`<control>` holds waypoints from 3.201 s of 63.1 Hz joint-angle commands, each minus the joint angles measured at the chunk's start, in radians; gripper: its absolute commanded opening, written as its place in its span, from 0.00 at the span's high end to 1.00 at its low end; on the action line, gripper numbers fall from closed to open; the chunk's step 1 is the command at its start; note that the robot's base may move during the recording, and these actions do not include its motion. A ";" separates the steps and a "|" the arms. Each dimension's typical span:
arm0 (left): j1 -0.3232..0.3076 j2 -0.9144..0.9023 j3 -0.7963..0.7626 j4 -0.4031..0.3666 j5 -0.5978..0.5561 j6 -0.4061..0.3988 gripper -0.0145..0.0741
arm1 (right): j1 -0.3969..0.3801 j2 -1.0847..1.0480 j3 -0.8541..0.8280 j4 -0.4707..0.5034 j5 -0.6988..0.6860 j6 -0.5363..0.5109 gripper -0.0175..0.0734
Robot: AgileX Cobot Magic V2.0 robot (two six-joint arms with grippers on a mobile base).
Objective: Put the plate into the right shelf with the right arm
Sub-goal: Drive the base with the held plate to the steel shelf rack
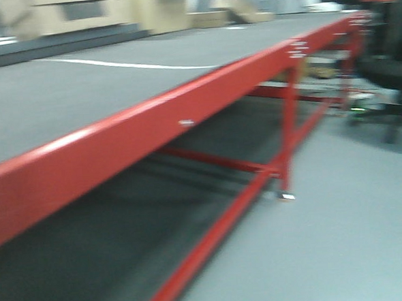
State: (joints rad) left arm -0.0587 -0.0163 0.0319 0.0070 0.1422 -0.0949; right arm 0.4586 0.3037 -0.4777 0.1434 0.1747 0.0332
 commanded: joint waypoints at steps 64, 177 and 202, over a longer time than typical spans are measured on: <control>-0.002 -0.006 0.009 0.000 -0.089 -0.006 0.89 | -0.001 0.006 -0.030 -0.003 -0.108 -0.007 0.75; -0.002 -0.006 0.009 0.000 -0.089 -0.006 0.89 | -0.001 0.006 -0.030 -0.003 -0.108 -0.007 0.75; -0.002 -0.006 0.009 0.000 -0.089 -0.006 0.89 | -0.001 0.006 -0.030 -0.003 -0.108 -0.007 0.75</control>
State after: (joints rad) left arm -0.0587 -0.0163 0.0319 0.0070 0.1422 -0.0949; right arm 0.4586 0.3016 -0.4777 0.1434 0.1741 0.0332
